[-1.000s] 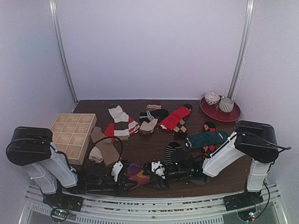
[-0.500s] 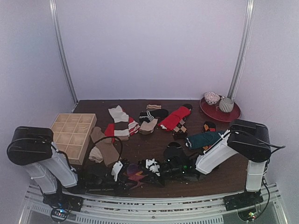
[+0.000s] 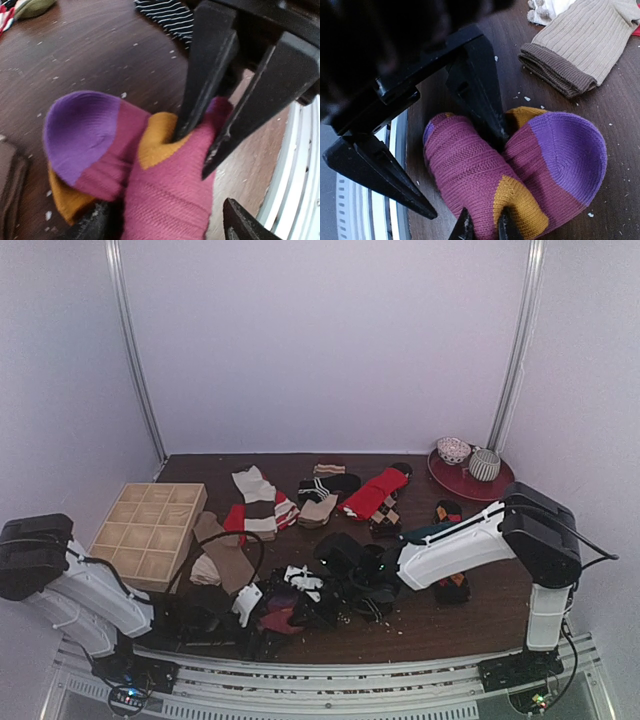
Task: Roll the socks
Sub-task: Roll a pair of socks at the center of the board.
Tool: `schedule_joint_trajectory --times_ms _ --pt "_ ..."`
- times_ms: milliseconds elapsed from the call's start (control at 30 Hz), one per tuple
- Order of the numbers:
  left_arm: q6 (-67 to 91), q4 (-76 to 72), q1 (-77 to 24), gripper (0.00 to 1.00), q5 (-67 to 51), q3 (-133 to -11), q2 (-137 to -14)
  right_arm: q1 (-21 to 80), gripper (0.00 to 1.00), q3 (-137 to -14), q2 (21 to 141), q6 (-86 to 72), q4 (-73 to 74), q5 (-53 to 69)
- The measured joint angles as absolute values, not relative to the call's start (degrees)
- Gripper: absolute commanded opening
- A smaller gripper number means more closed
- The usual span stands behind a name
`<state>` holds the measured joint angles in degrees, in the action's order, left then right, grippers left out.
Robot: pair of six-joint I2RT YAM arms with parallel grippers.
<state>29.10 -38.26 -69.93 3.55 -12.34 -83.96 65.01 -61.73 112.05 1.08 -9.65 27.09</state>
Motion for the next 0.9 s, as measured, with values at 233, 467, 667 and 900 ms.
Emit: schedule_joint_trajectory --times_ms 233,467,667,900 --pt "24.0 -28.4 -71.8 0.75 7.7 -11.3 -72.7 64.7 0.05 -70.2 116.4 -3.2 0.5 31.7" --pt "18.6 -33.1 -72.3 0.71 9.0 -8.2 -70.9 62.8 0.05 -72.8 119.1 -5.3 3.1 38.0" --pt "16.9 -37.9 -72.3 0.49 8.9 -7.7 -75.9 61.9 0.05 -72.9 119.8 -6.5 2.9 40.7" --pt "17.3 -41.2 -72.7 0.05 8.5 -7.3 -78.4 61.6 0.09 -72.9 119.8 -7.1 3.1 41.2"
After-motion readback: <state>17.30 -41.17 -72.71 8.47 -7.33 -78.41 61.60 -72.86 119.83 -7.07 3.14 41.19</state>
